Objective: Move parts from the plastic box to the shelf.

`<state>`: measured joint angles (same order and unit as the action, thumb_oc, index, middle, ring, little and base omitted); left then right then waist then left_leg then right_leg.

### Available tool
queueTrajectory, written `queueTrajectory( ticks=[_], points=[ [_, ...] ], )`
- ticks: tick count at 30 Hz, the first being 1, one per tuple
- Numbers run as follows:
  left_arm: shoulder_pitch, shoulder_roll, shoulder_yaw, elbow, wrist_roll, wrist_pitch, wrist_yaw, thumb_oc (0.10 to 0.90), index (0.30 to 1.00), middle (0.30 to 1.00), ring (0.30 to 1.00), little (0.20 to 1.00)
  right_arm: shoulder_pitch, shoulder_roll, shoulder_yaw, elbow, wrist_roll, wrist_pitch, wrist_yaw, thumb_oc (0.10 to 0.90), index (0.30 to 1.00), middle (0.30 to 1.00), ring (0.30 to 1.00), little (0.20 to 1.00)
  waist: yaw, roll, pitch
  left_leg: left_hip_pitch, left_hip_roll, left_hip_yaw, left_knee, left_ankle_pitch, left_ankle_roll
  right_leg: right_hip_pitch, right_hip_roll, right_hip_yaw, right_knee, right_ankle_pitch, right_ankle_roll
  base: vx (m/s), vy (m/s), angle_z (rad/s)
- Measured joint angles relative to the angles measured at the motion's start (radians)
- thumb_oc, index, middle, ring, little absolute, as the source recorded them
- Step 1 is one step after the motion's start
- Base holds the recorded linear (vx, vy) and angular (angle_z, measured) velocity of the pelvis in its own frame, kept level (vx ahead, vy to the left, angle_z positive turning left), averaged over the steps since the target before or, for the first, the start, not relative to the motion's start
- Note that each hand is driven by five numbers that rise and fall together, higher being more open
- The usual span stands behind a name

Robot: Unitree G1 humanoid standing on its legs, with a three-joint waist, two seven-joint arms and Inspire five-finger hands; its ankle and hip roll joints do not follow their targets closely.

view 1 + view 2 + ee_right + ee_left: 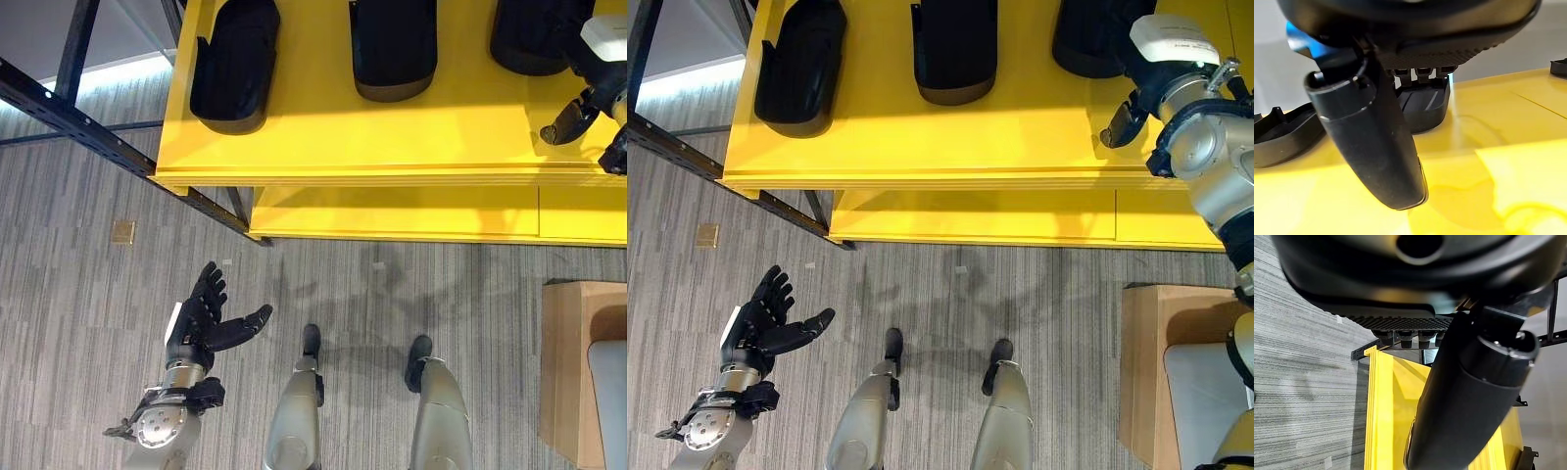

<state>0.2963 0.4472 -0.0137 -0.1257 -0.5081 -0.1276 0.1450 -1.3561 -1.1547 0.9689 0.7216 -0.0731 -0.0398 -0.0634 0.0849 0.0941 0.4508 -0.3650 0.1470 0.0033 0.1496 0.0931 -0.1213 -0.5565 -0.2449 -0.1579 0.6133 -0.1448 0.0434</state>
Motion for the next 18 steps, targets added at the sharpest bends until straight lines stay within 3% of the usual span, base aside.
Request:
queueTrajectory(
  ticks=[11, 18],
  points=[
    [-0.002, -0.001, -0.003, 0.004, 0.000, -0.007, 0.002, 0.900, 1.000, 1.000, 1.000, 1.000, -0.001, 0.015, 0.039, -0.021, 0.008, -0.033, 0.056, 0.900, 1.000, 1.000, 1.000, 1.000, 0.004, -0.003, 0.002, -0.003, -0.005, -0.011, -0.009, 0.011, 0.001, -0.015, -0.008, -0.002, 0.025, -0.015, -0.002, 0.01, -0.007, 0.03],
    [-0.003, -0.001, -0.003, 0.003, 0.001, -0.007, 0.002, 0.900, 1.000, 1.000, 1.000, 1.000, -0.029, -0.030, 0.100, -0.056, 0.016, -0.045, 0.107, 0.900, 1.000, 1.000, 1.000, 1.000, 0.002, -0.016, 0.009, -0.004, -0.005, -0.017, -0.013, 0.015, -0.001, -0.014, -0.009, -0.009, 0.028, -0.016, -0.004, 0.00, -0.001, 0.01]
  ],
)
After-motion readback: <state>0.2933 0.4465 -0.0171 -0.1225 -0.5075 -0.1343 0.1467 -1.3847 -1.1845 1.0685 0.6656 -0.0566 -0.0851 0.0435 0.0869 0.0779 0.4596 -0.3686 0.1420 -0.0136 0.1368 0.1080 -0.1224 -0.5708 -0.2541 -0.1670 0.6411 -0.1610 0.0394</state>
